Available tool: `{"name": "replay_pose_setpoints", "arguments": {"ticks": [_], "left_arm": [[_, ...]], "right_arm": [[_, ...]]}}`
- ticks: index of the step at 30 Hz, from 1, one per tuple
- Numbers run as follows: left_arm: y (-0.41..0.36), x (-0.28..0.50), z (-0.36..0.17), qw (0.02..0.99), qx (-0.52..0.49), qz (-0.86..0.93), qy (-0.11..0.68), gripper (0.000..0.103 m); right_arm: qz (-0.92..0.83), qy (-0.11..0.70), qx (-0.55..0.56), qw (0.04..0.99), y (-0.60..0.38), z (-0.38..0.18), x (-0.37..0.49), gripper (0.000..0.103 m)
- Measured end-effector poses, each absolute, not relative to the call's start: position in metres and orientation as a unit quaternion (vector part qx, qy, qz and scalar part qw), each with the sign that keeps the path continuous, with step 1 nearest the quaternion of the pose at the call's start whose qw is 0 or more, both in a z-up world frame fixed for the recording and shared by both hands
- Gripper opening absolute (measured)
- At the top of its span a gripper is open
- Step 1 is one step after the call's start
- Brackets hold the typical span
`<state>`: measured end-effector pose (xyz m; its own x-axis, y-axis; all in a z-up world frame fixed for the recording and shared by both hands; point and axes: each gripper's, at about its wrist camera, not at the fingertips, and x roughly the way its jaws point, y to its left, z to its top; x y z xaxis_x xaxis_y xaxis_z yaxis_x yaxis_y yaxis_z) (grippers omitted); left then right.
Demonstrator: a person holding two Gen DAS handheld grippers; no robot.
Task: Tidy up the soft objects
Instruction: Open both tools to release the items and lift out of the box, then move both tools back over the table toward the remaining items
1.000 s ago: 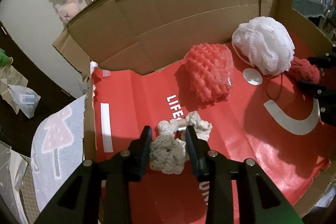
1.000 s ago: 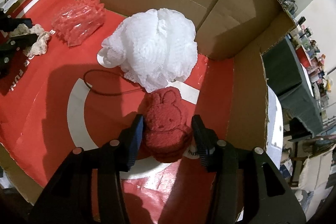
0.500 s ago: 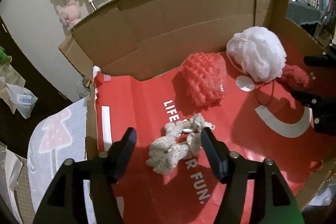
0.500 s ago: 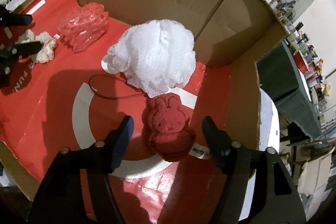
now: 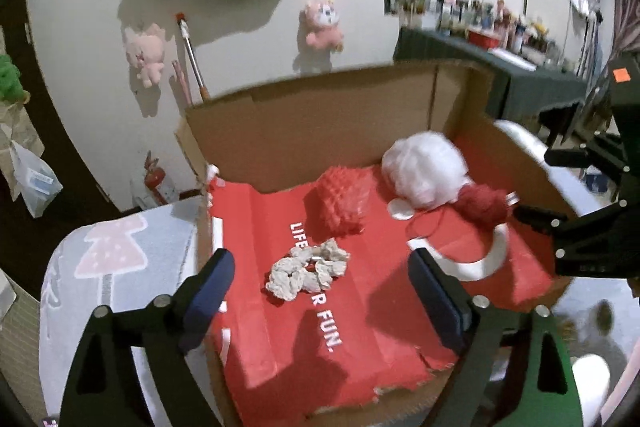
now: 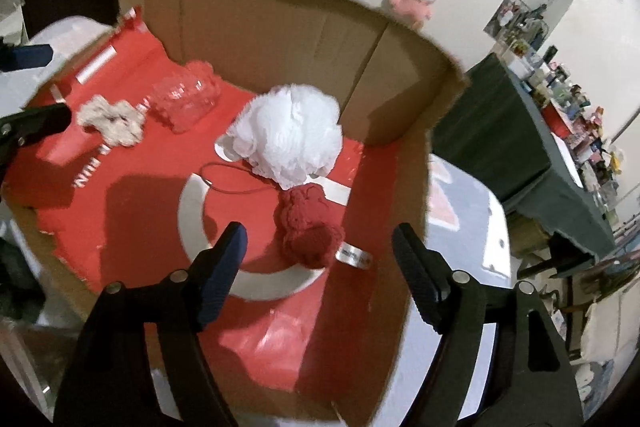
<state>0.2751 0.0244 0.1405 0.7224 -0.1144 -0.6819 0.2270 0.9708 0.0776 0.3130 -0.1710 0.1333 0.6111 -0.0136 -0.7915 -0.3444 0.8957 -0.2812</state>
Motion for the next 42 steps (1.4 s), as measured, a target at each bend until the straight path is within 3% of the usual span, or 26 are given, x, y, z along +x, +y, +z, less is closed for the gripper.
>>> {"name": "replay_pose_setpoints", "arguments": {"ticks": [2,6,14,22,30,42], "left_arm": [[0.027,0.260,0.151,0.930,0.066,-0.096,0.350,0.092],[0.030,0.224,0.169,0.938,0.041,-0.105,0.326,0.098],[0.033,0.152,0.181,0.953,0.017,-0.121,0.278,0.103],[0.037,0.092,0.179,0.967,0.014,-0.114,0.227,0.103],[0.036,0.044,0.145,0.973,0.017,-0.104,0.205,0.103],[0.038,0.034,0.073,0.962,0.009,-0.080,0.261,0.103]], "right_arm": [[0.097,0.421,-0.198,0.880,-0.176,0.147,0.299,0.076],[0.103,0.390,-0.172,0.899,-0.189,0.176,0.268,0.087],[0.132,0.325,-0.121,0.929,-0.204,0.221,0.180,0.091],[0.159,0.276,-0.114,0.941,-0.200,0.228,0.100,0.091],[0.173,0.253,-0.106,0.946,-0.192,0.201,0.053,0.096],[0.172,0.266,-0.084,0.945,-0.175,0.120,0.040,0.096]]}}
